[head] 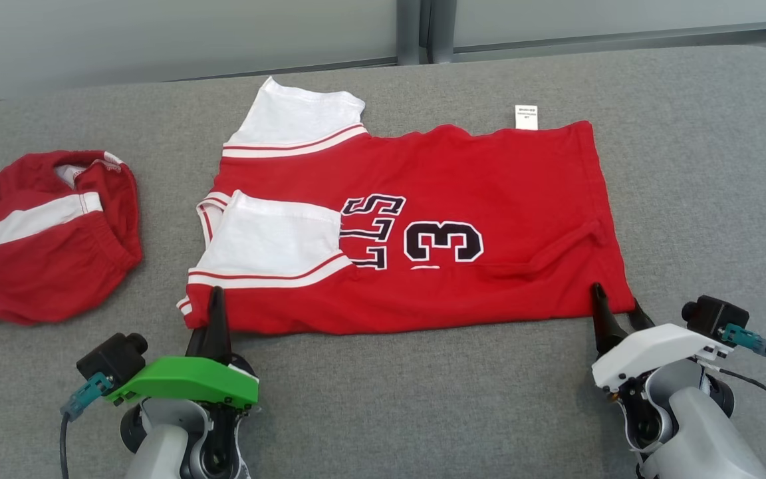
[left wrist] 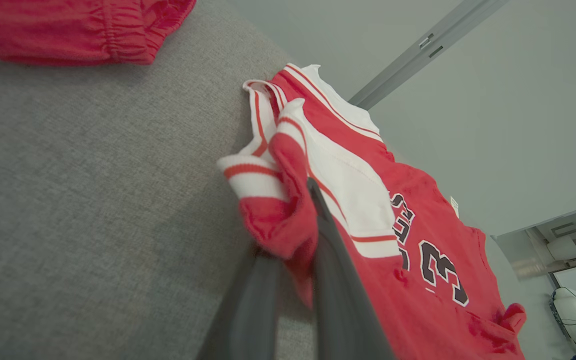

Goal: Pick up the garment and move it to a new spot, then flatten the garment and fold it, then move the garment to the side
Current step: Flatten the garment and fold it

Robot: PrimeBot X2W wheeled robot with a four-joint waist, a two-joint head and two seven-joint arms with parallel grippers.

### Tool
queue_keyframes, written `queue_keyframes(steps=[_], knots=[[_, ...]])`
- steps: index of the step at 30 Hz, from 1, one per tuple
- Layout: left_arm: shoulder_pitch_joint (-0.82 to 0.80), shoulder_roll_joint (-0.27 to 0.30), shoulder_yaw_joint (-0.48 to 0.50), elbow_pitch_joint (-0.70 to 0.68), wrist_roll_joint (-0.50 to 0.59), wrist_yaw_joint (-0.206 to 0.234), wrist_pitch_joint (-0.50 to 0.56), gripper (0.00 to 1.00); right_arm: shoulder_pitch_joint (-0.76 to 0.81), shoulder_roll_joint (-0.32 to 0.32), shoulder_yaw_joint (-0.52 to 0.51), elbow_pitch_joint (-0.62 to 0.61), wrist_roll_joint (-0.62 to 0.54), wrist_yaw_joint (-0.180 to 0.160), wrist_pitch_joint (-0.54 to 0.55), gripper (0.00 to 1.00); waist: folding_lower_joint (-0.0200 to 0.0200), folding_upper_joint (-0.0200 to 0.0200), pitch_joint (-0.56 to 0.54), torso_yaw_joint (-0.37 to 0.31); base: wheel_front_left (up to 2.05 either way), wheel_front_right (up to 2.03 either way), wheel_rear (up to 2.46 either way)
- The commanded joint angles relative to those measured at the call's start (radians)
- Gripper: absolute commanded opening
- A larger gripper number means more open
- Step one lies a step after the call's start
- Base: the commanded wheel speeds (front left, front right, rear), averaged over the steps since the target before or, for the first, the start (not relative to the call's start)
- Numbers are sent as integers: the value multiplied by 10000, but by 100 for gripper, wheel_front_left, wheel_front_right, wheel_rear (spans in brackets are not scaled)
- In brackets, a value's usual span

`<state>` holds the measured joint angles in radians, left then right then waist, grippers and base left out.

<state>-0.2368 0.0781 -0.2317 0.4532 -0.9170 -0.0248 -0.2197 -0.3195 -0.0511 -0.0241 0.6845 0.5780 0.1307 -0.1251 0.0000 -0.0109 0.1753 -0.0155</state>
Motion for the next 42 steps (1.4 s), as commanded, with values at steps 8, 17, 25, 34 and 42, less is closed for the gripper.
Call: queue_keyframes(steps=[8,17,25,34,42], knots=[[-42,-58,-225,-307,136,82,10,0,-886,23,567,1306,20,3,-582,4,0,109,72,205,0,0,0],[465,85,-320,-1010,217,146,-61,0,-600,-14,226,637,-179,1,-1080,0,0,109,-180,120,0,0,0],[1658,292,-427,-2607,316,489,24,0,1011,-17,-366,-1585,107,1,-539,0,0,109,-376,201,0,0,0],[3287,189,-720,-3768,23,1028,333,0,3266,-12,-804,-3904,520,3,573,0,0,109,-439,147,0,0,0],[3321,191,-801,-3311,4,1137,472,0,3506,-12,-649,-4100,681,1,715,0,0,109,-248,-6,0,0,0]])
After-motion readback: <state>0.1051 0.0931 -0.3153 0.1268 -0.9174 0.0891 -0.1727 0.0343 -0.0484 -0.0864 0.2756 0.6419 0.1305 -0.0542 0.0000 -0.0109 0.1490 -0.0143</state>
